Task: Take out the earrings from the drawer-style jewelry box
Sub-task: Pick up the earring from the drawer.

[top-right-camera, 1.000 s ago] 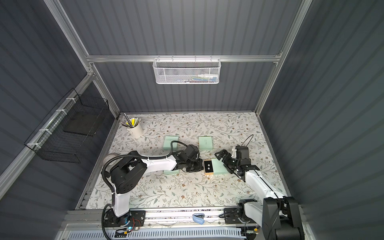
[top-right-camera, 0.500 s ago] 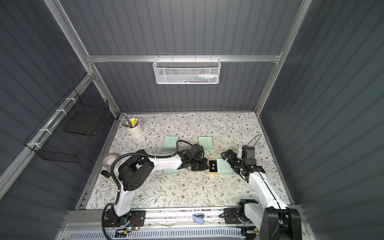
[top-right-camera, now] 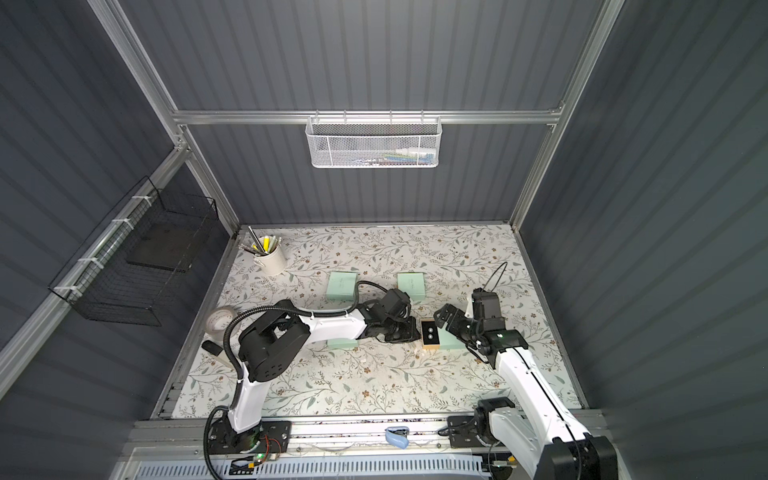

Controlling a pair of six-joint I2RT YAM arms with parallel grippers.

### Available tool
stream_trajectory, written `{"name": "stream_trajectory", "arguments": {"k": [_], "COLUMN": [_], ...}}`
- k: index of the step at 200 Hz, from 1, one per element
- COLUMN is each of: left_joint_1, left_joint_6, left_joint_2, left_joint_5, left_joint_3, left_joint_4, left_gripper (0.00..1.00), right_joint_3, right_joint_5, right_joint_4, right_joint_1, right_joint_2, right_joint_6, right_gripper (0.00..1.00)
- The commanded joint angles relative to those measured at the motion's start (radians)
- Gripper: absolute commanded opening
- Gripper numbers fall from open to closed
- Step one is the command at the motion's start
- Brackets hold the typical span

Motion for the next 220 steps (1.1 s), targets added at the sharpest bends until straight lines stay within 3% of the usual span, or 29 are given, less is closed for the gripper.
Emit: {"name": "stream_trajectory", "arguments": {"k": [1,33,74,110,145,186,220], "left_joint_1": [-0.005,-0.005,-0.005,-0.001,0.026,0.030,0.034], "left_joint_6": [0.004,0.014,0.070,0.210,0.375,0.500,0.544], "left_joint_2": [-0.056,-0.118,-0.299,-0.547,-0.684,-0.710,-0.648], "left_joint_5": [-0.009,-0.012,-0.081,-0.209,-0.220,-0.239,-0.168], "left_joint_3": [-0.024,-0.053,-0.163,-0.317,-0.365,-0.304,-0.185], "left_joint_4": [-0.003,-0.004,-0.021,-0.038,-0.116,-0.268,-0.424], "left_gripper": [0.19,0.24,0.28,0.57,0.99,1.00,1.00], "right_joint_3": [0.038,0.063,0.087,0.103,0.127,0.162,0.183], "right_joint_5": [0.070,0.134,0.199,0.250,0.275,0.258,0.264], "right_joint_4": [-0.069,-0.119,-0.163,-0.164,-0.130,-0.088,-0.065], "right_joint_1": [0.042,0.108,0.206,0.270,0.286,0.290,0.290], "right_joint_2": [-0.016,-0.031,-0.019,0.044,0.141,0.261,0.334], "right_joint_6": [-0.022,-0.026,-0.017,-0.010,-0.022,-0.039,-0.045], "right_gripper": [0.98,0.95,0.82,0.68,0.56,0.50,0.45]}}
